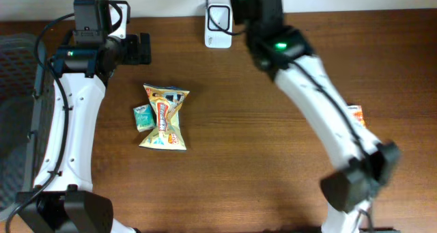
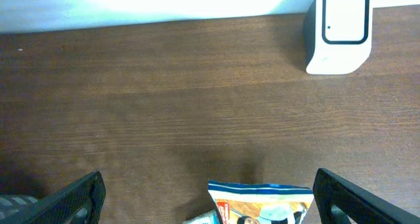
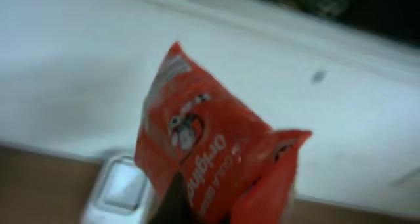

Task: Scan the item barcode
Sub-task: 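Lift the red chip bag and hold it to the scanner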

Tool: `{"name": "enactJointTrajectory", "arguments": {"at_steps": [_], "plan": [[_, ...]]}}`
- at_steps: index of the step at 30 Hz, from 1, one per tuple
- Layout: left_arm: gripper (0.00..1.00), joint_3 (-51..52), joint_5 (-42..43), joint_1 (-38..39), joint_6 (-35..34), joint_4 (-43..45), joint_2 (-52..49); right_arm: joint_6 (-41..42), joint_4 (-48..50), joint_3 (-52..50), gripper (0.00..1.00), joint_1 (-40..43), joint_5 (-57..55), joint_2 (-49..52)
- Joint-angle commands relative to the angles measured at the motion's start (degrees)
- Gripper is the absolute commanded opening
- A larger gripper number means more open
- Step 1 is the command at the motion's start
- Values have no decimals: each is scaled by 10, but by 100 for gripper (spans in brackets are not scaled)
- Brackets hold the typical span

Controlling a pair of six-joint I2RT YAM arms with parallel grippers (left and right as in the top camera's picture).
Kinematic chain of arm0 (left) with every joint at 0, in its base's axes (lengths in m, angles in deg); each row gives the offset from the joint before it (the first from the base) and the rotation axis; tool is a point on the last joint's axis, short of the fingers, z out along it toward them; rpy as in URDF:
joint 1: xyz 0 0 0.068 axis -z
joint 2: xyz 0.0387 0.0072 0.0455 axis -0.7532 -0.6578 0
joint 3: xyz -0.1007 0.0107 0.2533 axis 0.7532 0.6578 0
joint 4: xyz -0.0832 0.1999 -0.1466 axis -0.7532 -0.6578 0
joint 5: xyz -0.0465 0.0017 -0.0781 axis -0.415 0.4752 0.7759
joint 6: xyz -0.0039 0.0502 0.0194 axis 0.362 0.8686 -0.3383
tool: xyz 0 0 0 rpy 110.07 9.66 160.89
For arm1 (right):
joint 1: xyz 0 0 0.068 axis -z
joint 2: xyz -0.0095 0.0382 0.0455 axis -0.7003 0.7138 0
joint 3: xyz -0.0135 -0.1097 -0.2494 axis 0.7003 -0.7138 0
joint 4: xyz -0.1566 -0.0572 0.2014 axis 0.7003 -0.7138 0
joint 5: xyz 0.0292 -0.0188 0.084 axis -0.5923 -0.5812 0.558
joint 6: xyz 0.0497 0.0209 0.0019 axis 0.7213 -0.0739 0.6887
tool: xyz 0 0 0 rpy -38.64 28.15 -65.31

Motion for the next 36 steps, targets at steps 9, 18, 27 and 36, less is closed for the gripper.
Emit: {"name": "enactJointTrajectory", "arguments": {"at_steps": [9, 18, 27, 36], "plan": [[99, -2, -4, -3, 9, 1, -3, -503, 234, 6, 4, -28, -34, 221], [99, -2, -4, -3, 9, 1, -3, -496, 221, 6, 4, -41, -13, 221], [99, -2, -4, -3, 9, 1, -3, -527, 252, 6, 4, -41, -16, 221], [99, -2, -4, -3, 9, 1, -3, -573, 266, 6, 4, -36, -9, 221]]}}
